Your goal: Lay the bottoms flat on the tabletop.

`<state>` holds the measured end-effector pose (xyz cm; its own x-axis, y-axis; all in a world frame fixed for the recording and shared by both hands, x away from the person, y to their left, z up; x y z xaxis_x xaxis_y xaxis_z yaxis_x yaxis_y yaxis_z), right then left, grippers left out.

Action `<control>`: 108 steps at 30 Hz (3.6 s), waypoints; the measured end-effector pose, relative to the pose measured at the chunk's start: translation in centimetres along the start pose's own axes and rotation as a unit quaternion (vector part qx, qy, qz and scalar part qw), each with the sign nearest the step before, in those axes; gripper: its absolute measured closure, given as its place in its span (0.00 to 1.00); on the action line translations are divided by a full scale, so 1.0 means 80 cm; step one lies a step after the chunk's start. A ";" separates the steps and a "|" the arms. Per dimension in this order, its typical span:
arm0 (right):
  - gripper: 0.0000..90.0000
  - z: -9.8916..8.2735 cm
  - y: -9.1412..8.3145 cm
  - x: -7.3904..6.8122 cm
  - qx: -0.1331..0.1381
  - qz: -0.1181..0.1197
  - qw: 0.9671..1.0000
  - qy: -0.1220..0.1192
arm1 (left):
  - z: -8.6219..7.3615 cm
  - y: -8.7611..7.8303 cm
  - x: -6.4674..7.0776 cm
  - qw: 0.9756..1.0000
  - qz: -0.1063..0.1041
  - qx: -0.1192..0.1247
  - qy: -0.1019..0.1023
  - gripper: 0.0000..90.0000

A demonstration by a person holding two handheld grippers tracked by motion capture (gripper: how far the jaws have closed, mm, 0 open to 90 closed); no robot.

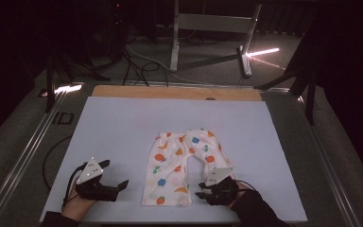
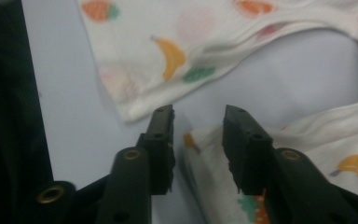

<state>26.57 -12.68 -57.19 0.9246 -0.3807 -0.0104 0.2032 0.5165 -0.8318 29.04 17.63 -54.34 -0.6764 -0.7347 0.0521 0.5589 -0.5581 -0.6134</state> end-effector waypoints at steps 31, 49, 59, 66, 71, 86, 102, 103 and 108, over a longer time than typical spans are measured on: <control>0.97 0.007 -0.004 -0.038 0.009 0.043 0.998 -0.055 | -0.001 0.002 0.002 1.000 -0.009 -0.002 0.002 0.01; 0.21 0.018 -0.047 0.011 0.096 0.010 0.995 0.025 | 0.003 0.002 0.007 1.000 -0.023 0.004 0.000 0.01; 0.15 0.014 -0.075 0.049 0.129 -0.024 0.989 0.074 | 0.032 0.000 0.034 0.998 -0.065 0.013 0.010 0.01; 0.15 0.022 -0.076 0.081 0.142 -0.051 0.984 0.098 | 0.067 0.013 0.034 0.998 -0.063 0.018 0.019 0.00; 0.15 0.031 -0.072 0.108 0.143 -0.070 0.982 0.102 | 0.085 0.030 0.024 0.998 -0.061 0.010 0.020 0.01; 0.15 0.054 -0.053 0.195 0.140 -0.117 0.971 0.152 | 0.114 0.100 0.004 0.998 -0.046 -0.033 0.009 0.00; 0.16 0.067 -0.006 0.237 0.095 -0.110 0.969 0.198 | 0.125 0.164 -0.012 0.995 -0.047 -0.087 -0.035 0.01; 0.16 0.067 -0.005 0.239 0.096 -0.109 0.968 0.203 | 0.124 0.168 -0.012 0.994 -0.047 -0.092 -0.040 0.02; 0.17 0.069 0.005 0.252 0.086 -0.102 0.966 0.220 | 0.116 0.190 -0.014 0.991 -0.043 -0.115 -0.046 0.06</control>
<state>47.07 -15.91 -54.71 0.6403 -0.7583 -0.1226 0.4526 0.5014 -0.7374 42.77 6.41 -56.42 -0.6637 -0.7268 0.1769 0.3697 -0.5243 -0.7671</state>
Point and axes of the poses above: each handheld gripper's, and its own axes: y roughly forward along the jaws, z roughly out of its top, x roughly to its right, the point moved 9 cm from there along y, roughly forward along the jaws, and after that the axes turned 6 degrees about -x, right-handed, at the moved point
